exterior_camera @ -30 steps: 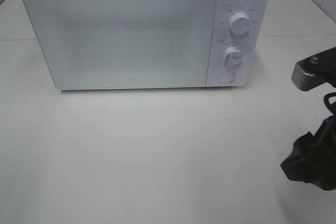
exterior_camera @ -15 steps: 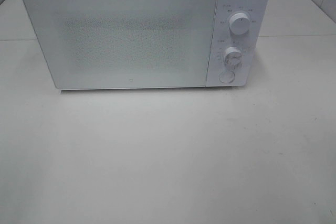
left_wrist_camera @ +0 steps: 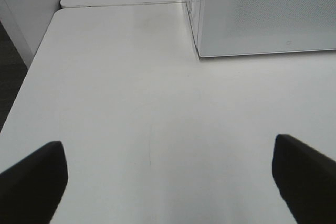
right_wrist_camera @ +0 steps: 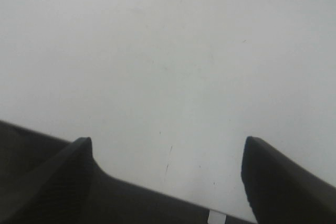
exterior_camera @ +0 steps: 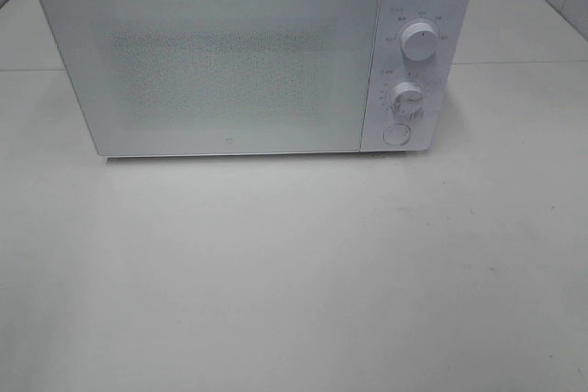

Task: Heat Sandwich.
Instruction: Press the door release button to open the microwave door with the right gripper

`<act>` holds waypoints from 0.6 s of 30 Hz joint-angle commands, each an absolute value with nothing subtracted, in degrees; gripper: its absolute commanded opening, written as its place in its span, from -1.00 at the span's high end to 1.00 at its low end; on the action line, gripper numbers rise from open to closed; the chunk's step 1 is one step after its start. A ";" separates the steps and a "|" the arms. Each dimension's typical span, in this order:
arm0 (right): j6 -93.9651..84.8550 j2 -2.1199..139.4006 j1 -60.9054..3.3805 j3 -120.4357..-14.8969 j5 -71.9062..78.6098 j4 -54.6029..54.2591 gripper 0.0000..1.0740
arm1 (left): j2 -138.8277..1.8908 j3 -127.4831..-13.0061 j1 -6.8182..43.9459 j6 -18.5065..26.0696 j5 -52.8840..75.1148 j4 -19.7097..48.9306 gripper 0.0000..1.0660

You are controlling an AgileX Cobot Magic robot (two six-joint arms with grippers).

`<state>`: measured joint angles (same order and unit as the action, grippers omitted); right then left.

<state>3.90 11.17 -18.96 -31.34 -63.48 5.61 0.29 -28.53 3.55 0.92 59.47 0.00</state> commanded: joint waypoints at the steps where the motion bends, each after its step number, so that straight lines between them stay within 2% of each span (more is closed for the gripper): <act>1: 3.15 6.53 -15.24 -29.16 -59.93 5.39 -0.42 | 1.72 -28.42 3.38 0.97 59.36 0.52 -0.88; 10: 3.32 -1.83 -8.19 -28.88 -59.59 5.27 -0.42 | 1.72 -28.42 3.38 0.97 59.36 0.52 -0.88; 18: 3.32 -1.78 -7.96 -28.88 -59.59 5.27 -0.42 | 1.72 -28.42 3.38 0.97 59.36 0.52 -0.88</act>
<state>3.84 -0.23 -8.37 -28.93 -59.87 5.27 0.29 -28.53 3.55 0.92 59.47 0.00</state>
